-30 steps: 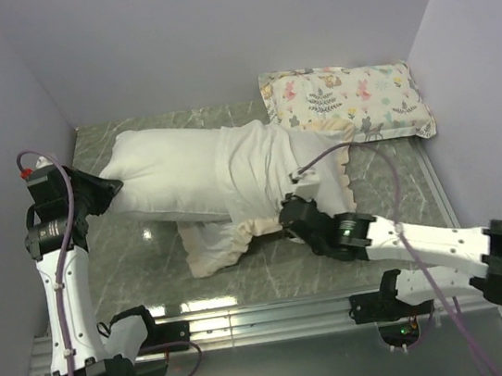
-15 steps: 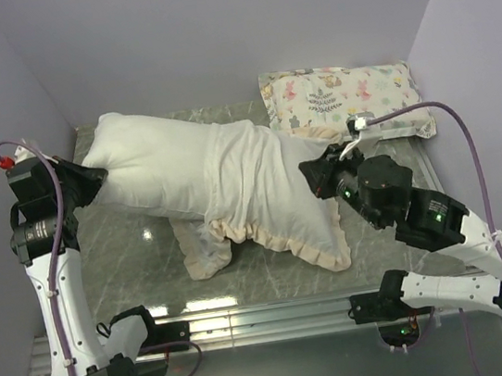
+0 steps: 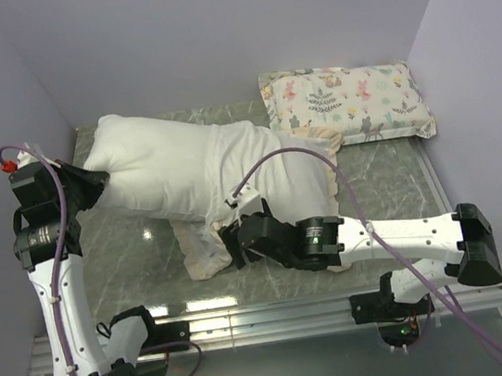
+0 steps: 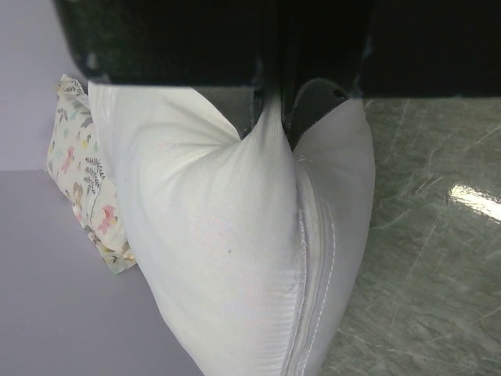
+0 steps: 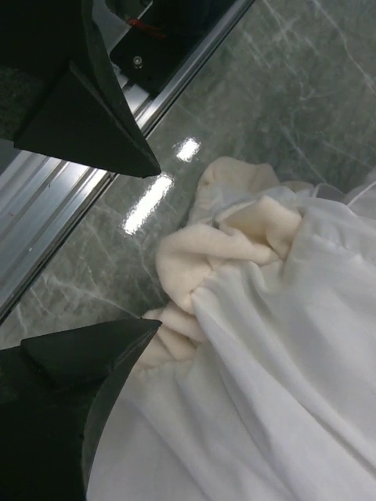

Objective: Remove the pillowcase from the pillow

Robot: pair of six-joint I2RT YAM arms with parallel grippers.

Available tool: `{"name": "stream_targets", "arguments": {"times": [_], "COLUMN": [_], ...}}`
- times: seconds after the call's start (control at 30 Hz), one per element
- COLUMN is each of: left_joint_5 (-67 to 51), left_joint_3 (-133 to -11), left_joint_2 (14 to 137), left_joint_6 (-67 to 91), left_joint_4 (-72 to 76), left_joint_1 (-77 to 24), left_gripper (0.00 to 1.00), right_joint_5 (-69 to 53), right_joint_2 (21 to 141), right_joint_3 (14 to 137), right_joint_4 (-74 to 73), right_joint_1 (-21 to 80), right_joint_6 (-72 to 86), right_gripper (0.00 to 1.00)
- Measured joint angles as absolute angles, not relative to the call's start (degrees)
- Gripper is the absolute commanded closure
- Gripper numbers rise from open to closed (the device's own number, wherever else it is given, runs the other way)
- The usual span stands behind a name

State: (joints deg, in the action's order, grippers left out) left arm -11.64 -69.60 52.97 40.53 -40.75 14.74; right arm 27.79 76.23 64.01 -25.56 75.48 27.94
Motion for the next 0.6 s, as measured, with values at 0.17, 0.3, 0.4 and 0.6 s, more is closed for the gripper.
{"name": "stream_targets", "arguments": {"times": [0.17,0.3,0.4,0.6], "left_joint_5": [-11.51,-11.27,-11.2,-10.59], "left_joint_3": [-68.71,-68.58,-68.49,-67.61], "left_joint_2": [52.47,52.1,51.75,50.22], "left_joint_6": [40.49,40.45,40.07,39.64], "left_joint_4": [-40.16,-40.18,-40.21,-40.45], "left_joint_1": [14.63,14.63,14.52,14.52], "left_gripper": [0.99,0.99,0.99,1.0], "right_joint_5": [29.43,32.29,36.18,43.16], "right_joint_2": [79.61,85.3,89.76,88.79], "right_joint_3": [62.59,62.92,64.53,65.76], "right_joint_4": [-21.67,-20.18,-21.43,-23.33], "right_joint_1": [75.92,75.88,75.55,74.72], "right_joint_6": [31.14,32.25,32.71,31.97], "right_gripper": [0.16,0.22,0.47,1.0]}}
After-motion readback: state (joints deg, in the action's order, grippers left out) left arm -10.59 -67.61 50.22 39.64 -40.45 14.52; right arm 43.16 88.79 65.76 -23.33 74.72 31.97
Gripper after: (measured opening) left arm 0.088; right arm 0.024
